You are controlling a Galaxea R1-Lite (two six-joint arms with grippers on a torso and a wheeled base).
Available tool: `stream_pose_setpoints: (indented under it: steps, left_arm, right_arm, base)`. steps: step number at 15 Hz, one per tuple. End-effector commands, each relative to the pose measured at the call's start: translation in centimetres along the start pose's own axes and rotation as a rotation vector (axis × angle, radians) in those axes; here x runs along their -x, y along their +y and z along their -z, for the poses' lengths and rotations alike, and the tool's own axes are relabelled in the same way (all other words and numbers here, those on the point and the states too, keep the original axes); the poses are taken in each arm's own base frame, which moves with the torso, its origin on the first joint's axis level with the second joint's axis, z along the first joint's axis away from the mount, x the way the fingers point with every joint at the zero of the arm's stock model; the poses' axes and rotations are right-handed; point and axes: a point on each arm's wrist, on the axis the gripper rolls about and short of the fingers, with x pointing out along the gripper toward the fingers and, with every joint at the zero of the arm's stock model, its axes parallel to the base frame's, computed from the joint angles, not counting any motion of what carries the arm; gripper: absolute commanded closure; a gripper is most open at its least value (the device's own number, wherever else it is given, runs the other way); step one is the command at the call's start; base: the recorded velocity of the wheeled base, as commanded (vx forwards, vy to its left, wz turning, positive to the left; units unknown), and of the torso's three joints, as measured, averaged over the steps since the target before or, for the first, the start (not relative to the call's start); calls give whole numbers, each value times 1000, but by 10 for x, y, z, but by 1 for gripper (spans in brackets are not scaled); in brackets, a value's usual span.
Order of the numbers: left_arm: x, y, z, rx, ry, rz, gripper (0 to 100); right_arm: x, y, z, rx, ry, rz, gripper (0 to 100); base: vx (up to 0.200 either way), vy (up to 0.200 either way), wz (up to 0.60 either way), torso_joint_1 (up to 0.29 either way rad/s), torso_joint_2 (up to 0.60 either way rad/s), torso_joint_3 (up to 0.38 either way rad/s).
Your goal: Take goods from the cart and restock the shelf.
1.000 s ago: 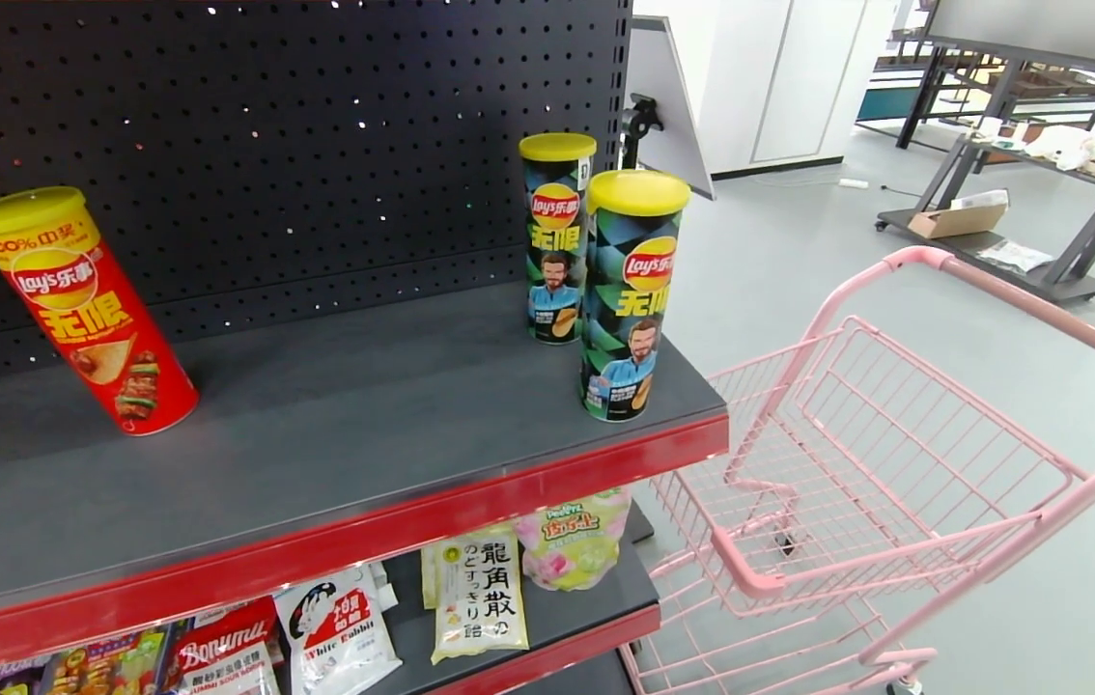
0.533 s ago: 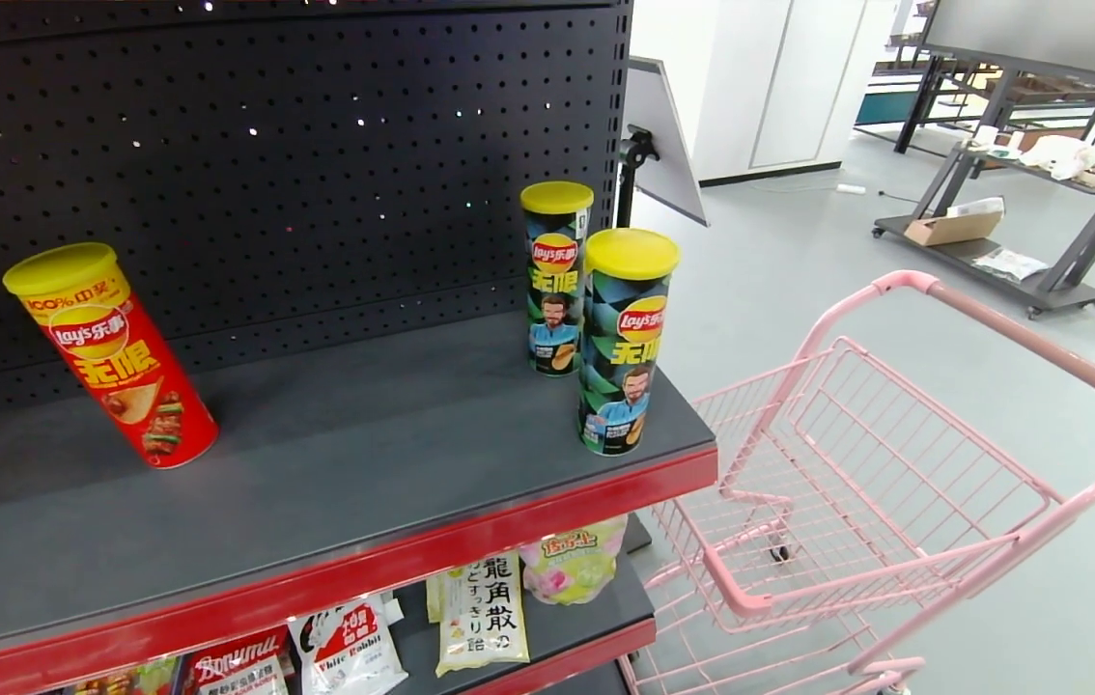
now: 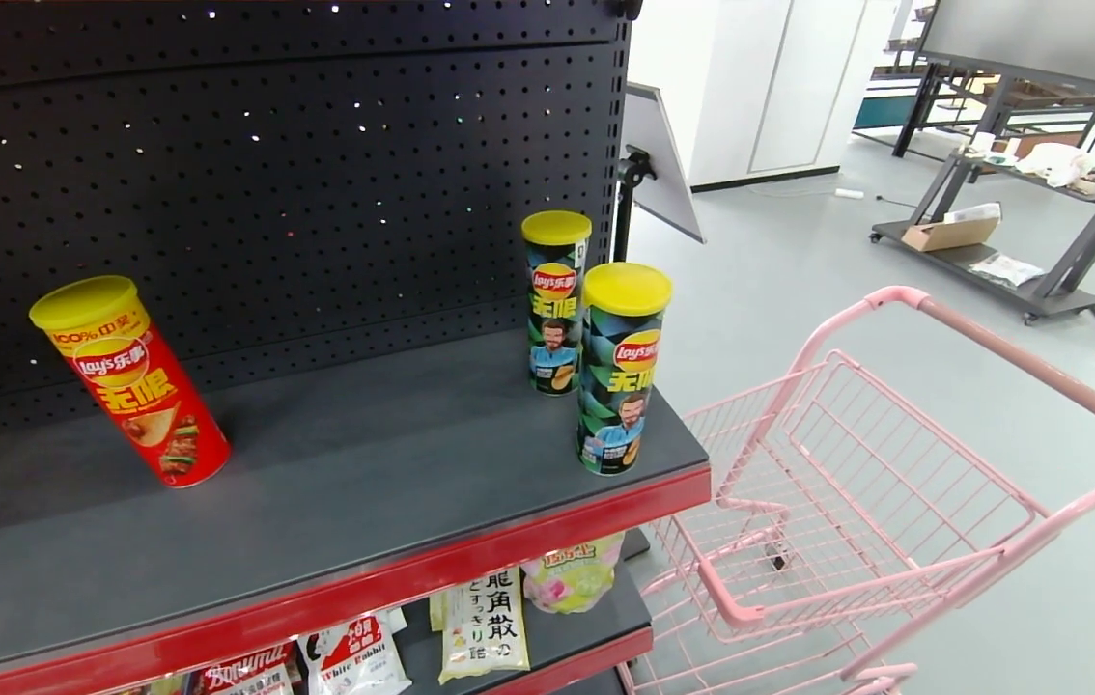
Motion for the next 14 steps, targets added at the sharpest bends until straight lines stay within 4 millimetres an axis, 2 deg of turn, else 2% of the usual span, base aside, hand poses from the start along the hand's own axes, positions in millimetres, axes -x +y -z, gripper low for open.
stream_pose_setpoints:
  steps: [1, 9, 14]
  left_arm:
    - [0, 0, 0, 0, 1, 0, 0]
    - [0, 0, 0, 0, 1, 0, 0]
    - [0, 0, 0, 0, 1, 0, 0]
  right_arm:
    - [-1, 0, 0, 1, 9, -1, 100]
    - [1, 1, 7, 1, 5, -4, 100]
    - [7, 3, 20, -7, -46, 24, 100]
  base:
    - [0, 0, 600, 12, -27, -17]
    - [0, 0, 600, 7, 1, 2]
    - [0, 0, 0, 0, 0, 0]
